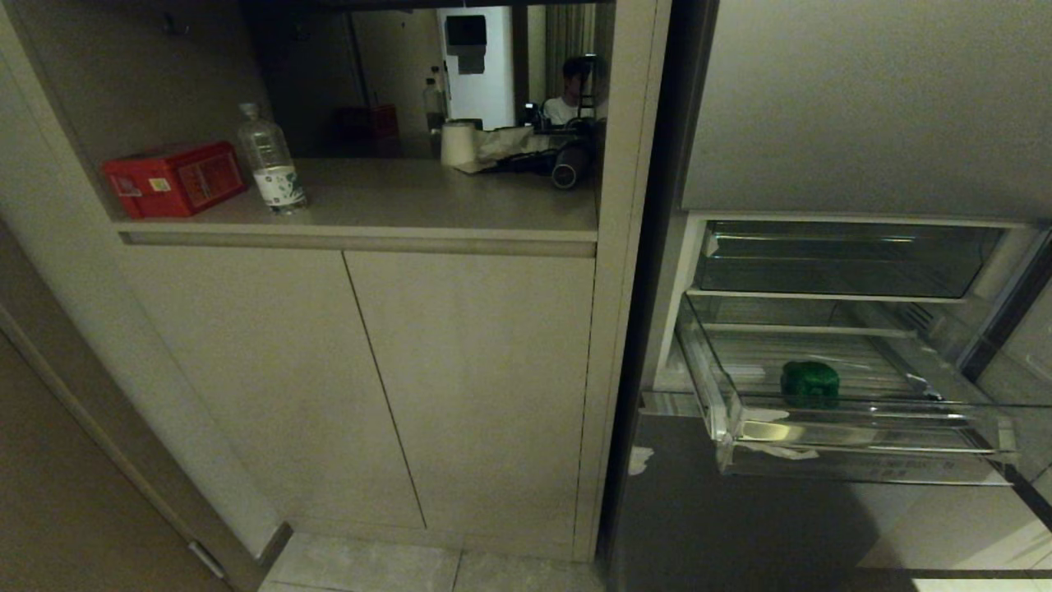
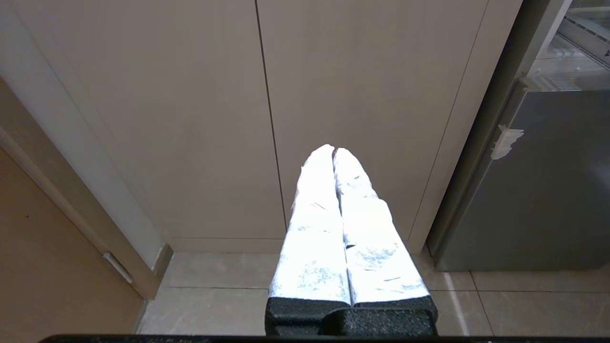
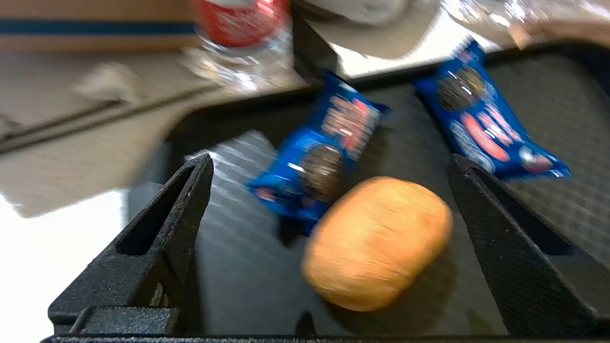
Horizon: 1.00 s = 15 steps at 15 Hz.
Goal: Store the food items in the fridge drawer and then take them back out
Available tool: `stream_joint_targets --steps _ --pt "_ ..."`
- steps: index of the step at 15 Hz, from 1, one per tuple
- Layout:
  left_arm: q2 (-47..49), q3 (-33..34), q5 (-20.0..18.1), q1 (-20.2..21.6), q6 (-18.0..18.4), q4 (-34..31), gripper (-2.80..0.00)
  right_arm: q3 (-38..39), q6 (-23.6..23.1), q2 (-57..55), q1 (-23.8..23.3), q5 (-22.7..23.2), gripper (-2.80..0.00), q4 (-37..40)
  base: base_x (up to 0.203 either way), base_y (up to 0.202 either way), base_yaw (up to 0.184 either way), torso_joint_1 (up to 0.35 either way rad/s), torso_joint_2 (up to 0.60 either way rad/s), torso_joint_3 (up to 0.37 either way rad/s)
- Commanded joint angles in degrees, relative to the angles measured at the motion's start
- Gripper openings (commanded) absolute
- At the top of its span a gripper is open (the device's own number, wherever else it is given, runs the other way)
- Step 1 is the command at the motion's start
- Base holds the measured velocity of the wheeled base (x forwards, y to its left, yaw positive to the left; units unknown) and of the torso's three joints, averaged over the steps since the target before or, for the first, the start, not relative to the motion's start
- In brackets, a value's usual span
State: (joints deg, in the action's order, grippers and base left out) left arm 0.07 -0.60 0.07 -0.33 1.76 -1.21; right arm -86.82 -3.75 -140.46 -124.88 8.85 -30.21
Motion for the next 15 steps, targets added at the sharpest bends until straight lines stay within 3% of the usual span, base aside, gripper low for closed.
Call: stream_joint_targets --steps 1,15 --pt "0.0 0.1 0.0 0.0 0.0 0.0 -2.8 0.2 -0.7 -1.8 -0.4 0.3 0.0 -0.2 0.0 0.0 0.0 0.0 0.0 0.0" --pt "0.0 0.0 0.0 0.1 0.0 0.0 -2.8 1.7 -3.7 -4.7 -1.9 0.7 0.0 -4.4 0.0 0.0 0.0 0.0 0.0 0.0"
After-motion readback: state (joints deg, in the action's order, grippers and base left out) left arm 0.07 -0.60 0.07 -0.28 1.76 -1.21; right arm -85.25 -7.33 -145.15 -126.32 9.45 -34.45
